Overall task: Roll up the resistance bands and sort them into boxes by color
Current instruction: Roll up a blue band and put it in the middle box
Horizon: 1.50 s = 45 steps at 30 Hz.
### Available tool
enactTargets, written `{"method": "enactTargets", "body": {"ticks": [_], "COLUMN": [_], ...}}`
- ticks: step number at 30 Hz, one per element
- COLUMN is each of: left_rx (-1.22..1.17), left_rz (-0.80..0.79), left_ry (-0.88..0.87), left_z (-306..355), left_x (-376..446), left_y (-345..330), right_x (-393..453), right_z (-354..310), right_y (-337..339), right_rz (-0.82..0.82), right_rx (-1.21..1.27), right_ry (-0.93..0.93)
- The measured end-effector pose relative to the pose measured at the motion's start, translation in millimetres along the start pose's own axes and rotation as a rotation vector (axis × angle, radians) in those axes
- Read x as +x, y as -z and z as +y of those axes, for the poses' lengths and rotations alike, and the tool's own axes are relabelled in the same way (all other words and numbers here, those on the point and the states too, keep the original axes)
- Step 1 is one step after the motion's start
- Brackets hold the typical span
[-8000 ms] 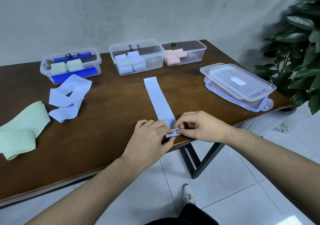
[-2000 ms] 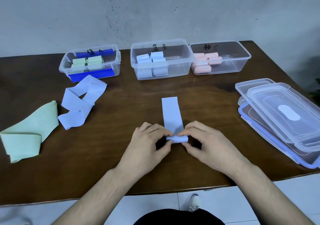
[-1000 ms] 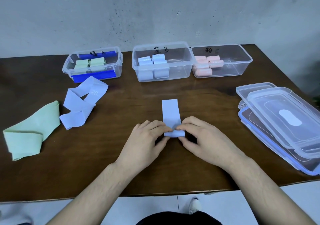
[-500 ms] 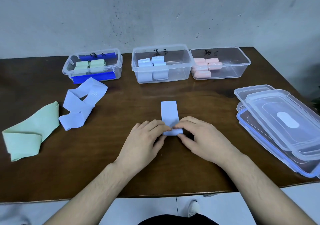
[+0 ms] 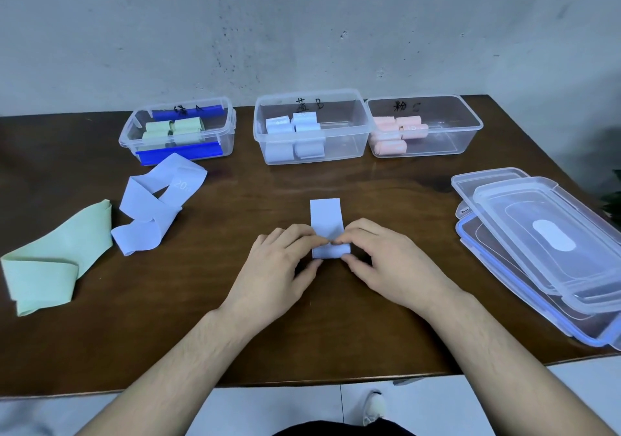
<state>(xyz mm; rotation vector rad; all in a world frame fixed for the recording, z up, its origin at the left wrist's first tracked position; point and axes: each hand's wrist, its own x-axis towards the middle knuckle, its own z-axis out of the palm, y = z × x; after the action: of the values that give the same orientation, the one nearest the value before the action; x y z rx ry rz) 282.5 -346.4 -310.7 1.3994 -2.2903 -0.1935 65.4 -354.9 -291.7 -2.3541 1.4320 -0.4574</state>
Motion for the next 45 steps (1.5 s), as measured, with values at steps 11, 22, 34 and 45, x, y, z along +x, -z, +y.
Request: {"method": "enactTargets", "body": {"ticks": [11,22,34,45], "left_rx": [0.054,0.061,0.018,-0.067], "left_rz": [0.03,0.058,0.009,-0.011], "left_ry": [0.01,-0.075,-0.063,0.01], "left_z": [-1,7,16,18], "left_x": [14,-6,-29,-30], "left_y": [-2,3,5,2], "right_x": [9,-11,-39,-41], "right_z": [-1,-9,-16,-17], "right_y": [6,6,-2,-8], "right_rz": [-0.061,-0.048,-0.042,0.025], "right_rx": [-0.028,-0.069,-0.059,0.104], "right_ry": [-0.043,0.025,0.027,-0.034]}}
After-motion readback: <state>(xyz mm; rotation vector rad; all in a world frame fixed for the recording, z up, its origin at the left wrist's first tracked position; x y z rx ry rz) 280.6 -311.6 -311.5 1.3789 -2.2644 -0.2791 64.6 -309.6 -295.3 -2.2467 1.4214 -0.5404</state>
